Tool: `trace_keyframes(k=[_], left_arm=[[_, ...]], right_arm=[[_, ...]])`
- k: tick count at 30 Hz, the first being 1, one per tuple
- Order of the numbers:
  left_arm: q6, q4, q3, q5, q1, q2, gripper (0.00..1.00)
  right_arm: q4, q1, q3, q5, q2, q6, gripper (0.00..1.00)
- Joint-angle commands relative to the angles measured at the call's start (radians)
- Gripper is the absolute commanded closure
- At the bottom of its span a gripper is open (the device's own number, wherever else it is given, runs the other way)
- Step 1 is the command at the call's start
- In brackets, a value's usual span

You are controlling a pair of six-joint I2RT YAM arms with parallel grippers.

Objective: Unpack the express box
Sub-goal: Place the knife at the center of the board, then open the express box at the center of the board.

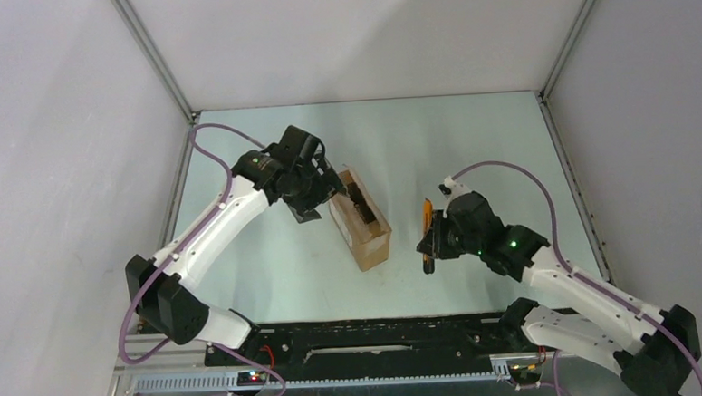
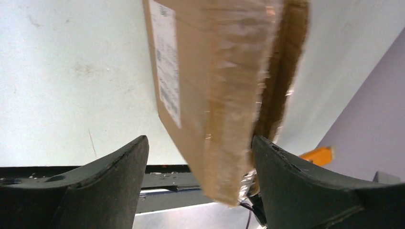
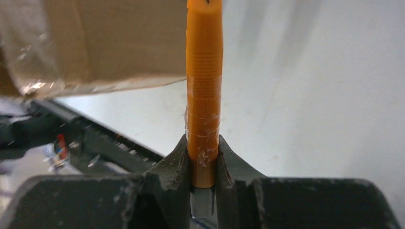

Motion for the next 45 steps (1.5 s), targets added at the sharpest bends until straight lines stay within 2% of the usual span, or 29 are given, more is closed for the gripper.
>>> trace_keyframes(k=[1, 5, 8, 9, 10, 13, 21, 27, 38, 40, 42, 45], left_arm=[[0.027, -0.025, 0.016, -0.036, 0.005, -0.014, 0.19], [0.039, -0.009, 0.015, -0.02, 0.008, -0.002, 0.24], [0.053, -0.008, 0.027, -0.009, 0.01, 0.013, 0.23], [0.056, -0.009, 0.031, -0.009, 0.012, 0.016, 0.21], [0.061, -0.009, 0.037, -0.009, 0.013, 0.017, 0.2], [0.065, -0.011, 0.035, -0.009, 0.015, 0.02, 0.19], [0.076, 0.004, 0.069, 0.026, 0.021, 0.047, 0.2], [0.079, 0.009, 0.079, 0.039, 0.028, 0.047, 0.2], [0.091, 0.023, 0.085, 0.071, 0.038, 0.054, 0.21], [0.095, 0.028, 0.093, 0.077, 0.039, 0.062, 0.21], [0.099, 0.031, 0.102, 0.081, 0.04, 0.068, 0.21], [0.105, 0.026, 0.122, 0.088, 0.04, 0.079, 0.2]], right_arm=[[0.01, -0.062, 0.072, 0.137, 0.115, -0.104, 0.9], [0.085, -0.116, 0.08, 0.154, 0.231, -0.148, 0.61], [0.102, -0.125, 0.102, 0.181, 0.271, -0.167, 0.48], [0.091, -0.126, 0.116, 0.184, 0.276, -0.172, 0.35], [0.083, -0.126, 0.129, 0.186, 0.276, -0.173, 0.29], [0.064, -0.118, 0.167, 0.18, 0.245, -0.169, 0.24], [0.048, 0.006, 0.332, 0.235, 0.227, -0.22, 0.21], [0.05, 0.117, 0.447, 0.308, 0.327, -0.267, 0.2], [0.041, 0.19, 0.541, 0.382, 0.484, -0.301, 0.24], [0.042, 0.194, 0.544, 0.386, 0.504, -0.296, 0.26], [0.045, 0.194, 0.544, 0.392, 0.521, -0.291, 0.32], [0.05, 0.196, 0.547, 0.393, 0.533, -0.273, 0.52]])
